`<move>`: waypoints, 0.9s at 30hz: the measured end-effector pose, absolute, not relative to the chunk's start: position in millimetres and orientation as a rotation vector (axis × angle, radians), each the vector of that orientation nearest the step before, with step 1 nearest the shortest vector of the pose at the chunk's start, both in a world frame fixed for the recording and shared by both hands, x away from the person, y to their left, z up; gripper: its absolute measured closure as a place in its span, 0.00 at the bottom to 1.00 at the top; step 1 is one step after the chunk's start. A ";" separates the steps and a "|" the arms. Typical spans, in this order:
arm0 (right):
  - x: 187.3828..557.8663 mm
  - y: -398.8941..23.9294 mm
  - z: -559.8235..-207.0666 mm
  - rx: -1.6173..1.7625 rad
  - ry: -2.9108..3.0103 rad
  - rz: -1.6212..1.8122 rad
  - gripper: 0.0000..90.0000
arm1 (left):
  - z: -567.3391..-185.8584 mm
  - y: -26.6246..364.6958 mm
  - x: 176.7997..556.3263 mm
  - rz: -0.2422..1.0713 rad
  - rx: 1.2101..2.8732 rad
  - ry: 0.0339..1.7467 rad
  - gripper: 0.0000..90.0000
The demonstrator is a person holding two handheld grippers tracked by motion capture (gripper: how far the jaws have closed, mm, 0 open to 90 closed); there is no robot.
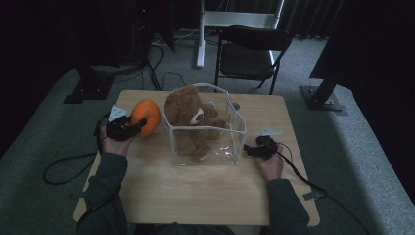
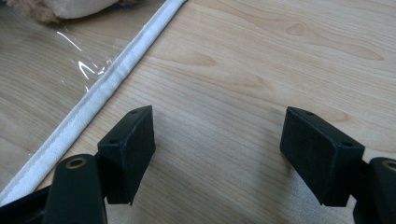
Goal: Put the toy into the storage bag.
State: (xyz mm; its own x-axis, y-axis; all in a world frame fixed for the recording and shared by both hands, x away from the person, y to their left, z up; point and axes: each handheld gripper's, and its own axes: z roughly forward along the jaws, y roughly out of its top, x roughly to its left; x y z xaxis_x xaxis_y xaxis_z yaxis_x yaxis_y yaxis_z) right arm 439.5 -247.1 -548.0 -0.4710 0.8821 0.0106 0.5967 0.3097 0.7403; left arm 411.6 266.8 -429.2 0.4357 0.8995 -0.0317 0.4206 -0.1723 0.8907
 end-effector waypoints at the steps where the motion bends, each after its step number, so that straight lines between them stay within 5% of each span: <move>1: 439.3 -247.1 -547.9 1.318 2.185 0.975 0.28 | -428.0 267.0 411.1 0.657 1.773 1.133 0.61; 27: 438.7 -246.8 -548.0 1.300 2.198 0.979 0.28 | -394.0 271.0 403.8 0.661 1.707 1.085 0.61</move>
State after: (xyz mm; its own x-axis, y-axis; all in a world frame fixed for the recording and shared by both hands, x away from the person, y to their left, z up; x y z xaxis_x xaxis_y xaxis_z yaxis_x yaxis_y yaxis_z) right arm 438.7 -246.8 -548.0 -0.4849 0.8746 0.0082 0.5909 0.3207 0.7403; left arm 403.8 271.0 -394.0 0.4555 0.8887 -0.0521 0.3615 -0.1311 0.9231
